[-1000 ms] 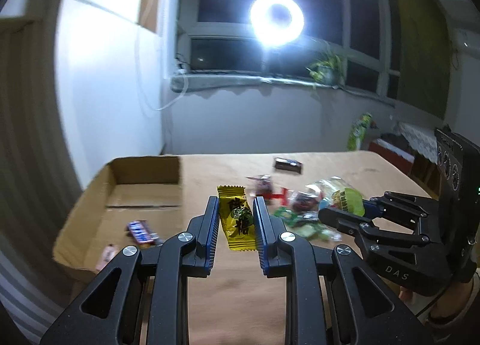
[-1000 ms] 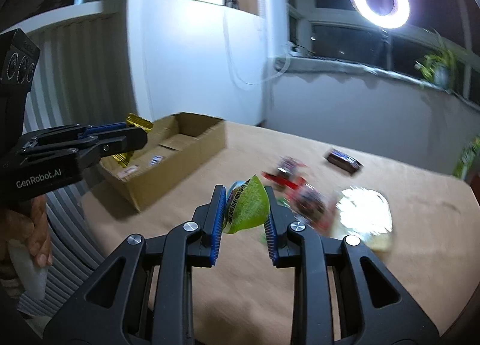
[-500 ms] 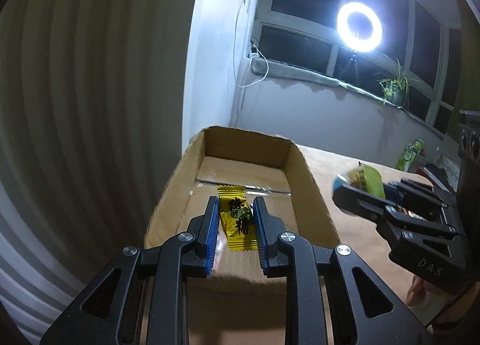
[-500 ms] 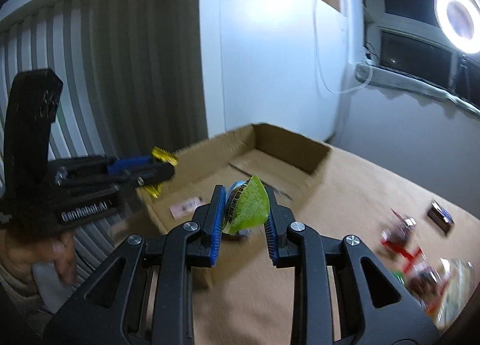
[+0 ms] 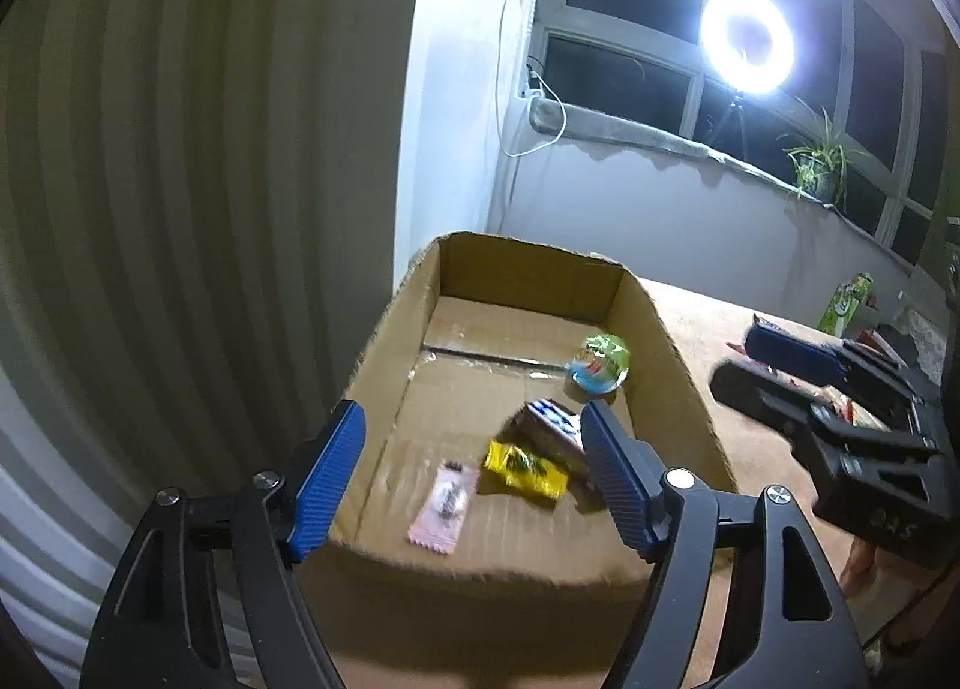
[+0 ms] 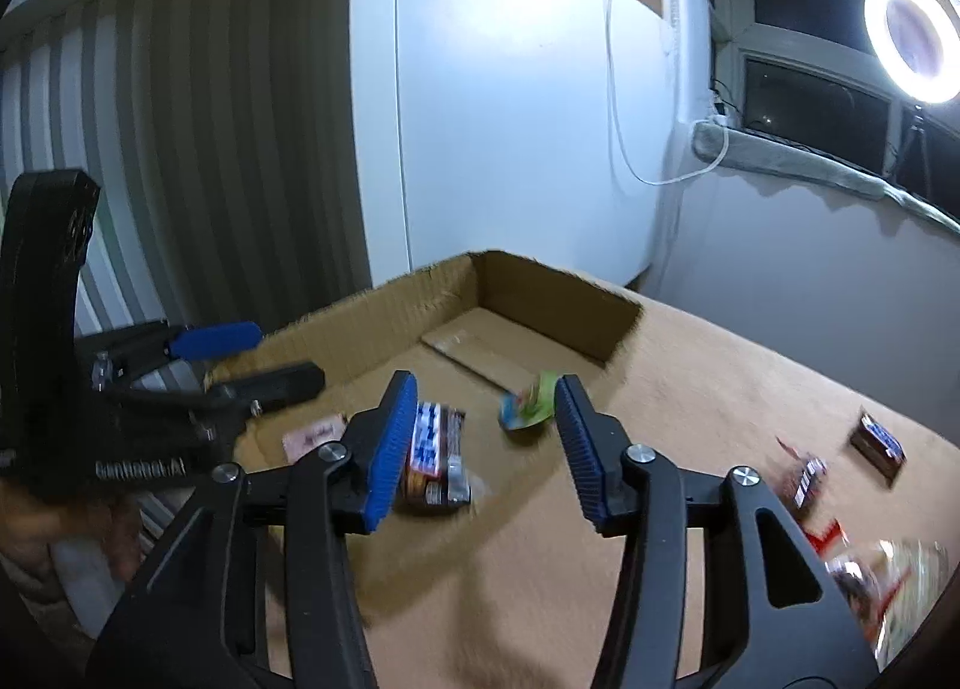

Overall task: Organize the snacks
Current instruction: 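Carry the jelly cup and yellow candy into the box and release both, then move both tools back toward the remaining snacks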

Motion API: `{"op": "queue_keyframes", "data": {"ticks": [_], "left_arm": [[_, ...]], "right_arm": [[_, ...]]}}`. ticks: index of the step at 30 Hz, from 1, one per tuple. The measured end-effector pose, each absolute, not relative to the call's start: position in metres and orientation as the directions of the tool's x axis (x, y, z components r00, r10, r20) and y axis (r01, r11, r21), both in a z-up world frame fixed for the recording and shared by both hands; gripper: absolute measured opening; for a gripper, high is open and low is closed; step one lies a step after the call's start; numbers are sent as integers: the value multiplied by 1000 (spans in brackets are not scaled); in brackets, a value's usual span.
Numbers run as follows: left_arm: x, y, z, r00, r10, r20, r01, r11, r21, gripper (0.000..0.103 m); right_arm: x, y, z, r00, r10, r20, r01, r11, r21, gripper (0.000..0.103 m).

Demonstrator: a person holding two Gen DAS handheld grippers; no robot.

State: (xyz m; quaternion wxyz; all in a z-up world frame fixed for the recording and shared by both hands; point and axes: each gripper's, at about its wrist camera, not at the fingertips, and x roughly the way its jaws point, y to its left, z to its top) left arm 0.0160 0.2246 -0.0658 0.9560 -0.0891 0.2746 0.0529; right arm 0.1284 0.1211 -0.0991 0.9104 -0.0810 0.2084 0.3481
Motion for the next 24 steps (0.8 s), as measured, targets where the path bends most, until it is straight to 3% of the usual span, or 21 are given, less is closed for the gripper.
{"op": "queue_keyframes", "data": {"ticks": [5,7,9,12,17,24], "left_arm": [[-2,210,-60,847,24,-531,-124,980,-154,76],[-2,203,-55,849,19,-529,-117,981,-153,76],[-8,195,-51,852,8,-523,-103,983,-152,78],[-18,182,-47,856,-9,-517,-78,986,-147,80],[-23,162,-43,855,-42,-517,-34,990,-137,80],[-24,137,-35,855,-69,-514,6,992,-123,80]], "right_arm": [[95,93,-104,703,585,-404,-638,770,5,65],[83,84,-104,717,582,-385,-627,779,11,79],[72,77,-104,721,580,-379,-619,785,22,84],[58,64,-108,692,610,-385,-632,770,84,84],[36,52,-123,717,557,-419,-584,808,75,95],[22,24,-131,737,530,-420,-548,832,87,96]]}}
